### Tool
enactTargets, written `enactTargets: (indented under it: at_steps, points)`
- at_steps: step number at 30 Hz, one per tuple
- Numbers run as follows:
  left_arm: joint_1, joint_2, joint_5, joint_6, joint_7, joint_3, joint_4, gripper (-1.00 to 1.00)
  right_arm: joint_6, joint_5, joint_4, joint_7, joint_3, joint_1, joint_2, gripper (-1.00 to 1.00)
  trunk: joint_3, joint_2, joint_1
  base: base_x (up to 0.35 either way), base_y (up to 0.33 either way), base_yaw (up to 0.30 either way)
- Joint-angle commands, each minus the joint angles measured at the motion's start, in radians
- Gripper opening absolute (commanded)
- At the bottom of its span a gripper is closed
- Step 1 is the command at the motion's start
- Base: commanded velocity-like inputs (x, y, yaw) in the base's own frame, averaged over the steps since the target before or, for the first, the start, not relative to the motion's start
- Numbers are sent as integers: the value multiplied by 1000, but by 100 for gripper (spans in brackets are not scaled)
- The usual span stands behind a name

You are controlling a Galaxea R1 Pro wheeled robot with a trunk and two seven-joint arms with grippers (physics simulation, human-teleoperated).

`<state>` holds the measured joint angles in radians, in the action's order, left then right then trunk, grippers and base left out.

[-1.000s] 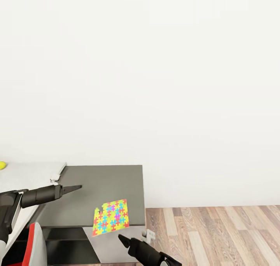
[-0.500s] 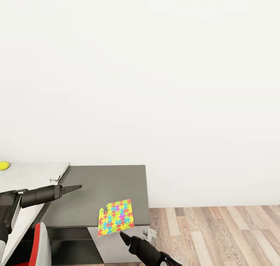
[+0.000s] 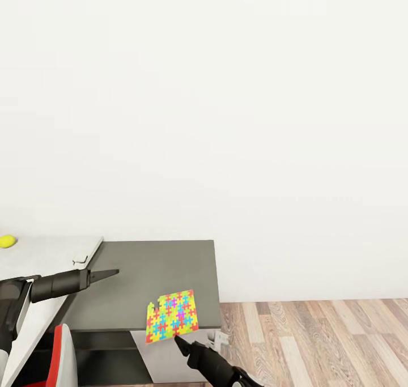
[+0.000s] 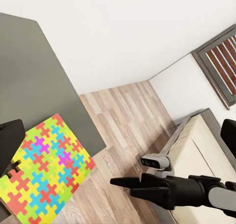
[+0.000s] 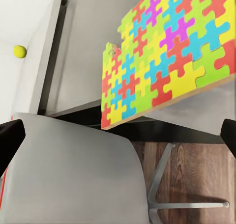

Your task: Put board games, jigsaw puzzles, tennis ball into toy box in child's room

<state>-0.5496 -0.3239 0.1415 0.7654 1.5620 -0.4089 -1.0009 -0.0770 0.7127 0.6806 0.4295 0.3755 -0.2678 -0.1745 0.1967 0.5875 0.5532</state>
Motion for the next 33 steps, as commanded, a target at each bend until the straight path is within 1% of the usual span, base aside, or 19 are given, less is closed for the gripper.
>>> enactTargets:
  at_steps: [1, 6, 8, 10, 11, 13, 14, 15, 16, 18, 23, 26, 28, 29, 31, 33]
  points:
    - [-1, 0, 10, 11, 9, -2, -1, 100, -6, 10, 0, -5, 1, -1, 0, 100, 2, 2, 0, 0, 0, 0]
    - [-1, 1, 10, 11, 9, -1, -1, 100, -5, 10, 1, -24, 2, -1, 0, 100, 2, 2, 0, 0, 0, 0]
    - [-1, 2, 10, 11, 9, -1, -1, 100, -7, 19, 1, -26, 1, -1, 0, 100, 2, 2, 0, 0, 0, 0]
    - [-1, 2, 10, 11, 9, -1, -1, 100, -9, 56, 1, -27, 0, -1, 0, 100, 2, 2, 0, 0, 0, 0]
    - [-1, 2, 10, 11, 9, -1, -1, 100, -12, 100, 1, -27, -1, -1, 0, 100, 2, 2, 0, 0, 0, 0]
    - [-1, 2, 10, 11, 9, -1, -1, 100, -15, 151, 2, -27, -1, -2, 0, 100, 2, 2, 0, 0, 0, 0]
    - [-1, 2, 10, 11, 9, -1, -1, 100, -18, 203, 5, -27, 0, -2, 0, 100, 2, 2, 0, 0, 0, 0]
    - [-1, 2, 10, 11, 9, -1, -1, 100, -20, 245, 9, -26, 0, -2, 0, 100, 2, 2, 0, 0, 0, 0]
    - [-2, 2, 10, 11, 9, -1, -1, 100, -21, 275, 11, -24, 0, -2, 0, 100, 2, 2, 0, 0, 0, 0]
    - [-2, 2, 10, 11, 9, -1, -1, 100, -21, 303, 14, -22, 0, -3, 0, 100, 2, 2, 0, 0, 0, 0]
    - [-1, 2, 10, 14, 9, -2, -1, 100, -20, 337, 16, -25, -8, -4, 0, 100, 2, 2, 0, 0, 0, 0]
    - [-2, 2, 10, 21, 9, -2, -1, 100, -22, 386, 14, -27, -19, -4, 0, 100, 2, 2, 0, 0, 0, 0]
    - [-2, 2, 10, 25, 9, -2, -1, 100, -23, 437, 11, -27, -23, -4, 0, 100, 2, 2, 0, 0, 0, 0]
    - [-1, 2, 10, 26, 9, -2, -1, 100, -24, 456, 9, -27, -23, -4, 0, 100, 2, 2, 0, 0, 0, 0]
    - [-2, 2, 10, 27, 9, -3, -1, 100, -32, 476, 7, -27, -25, -4, 0, 100, 2, 2, 0, 0, 0, 0]
    - [-1, 2, 10, 27, 9, -3, -1, 100, -39, 484, 6, -27, -25, -4, 0, 100, 8, 16, 8, 0, 0, 0]
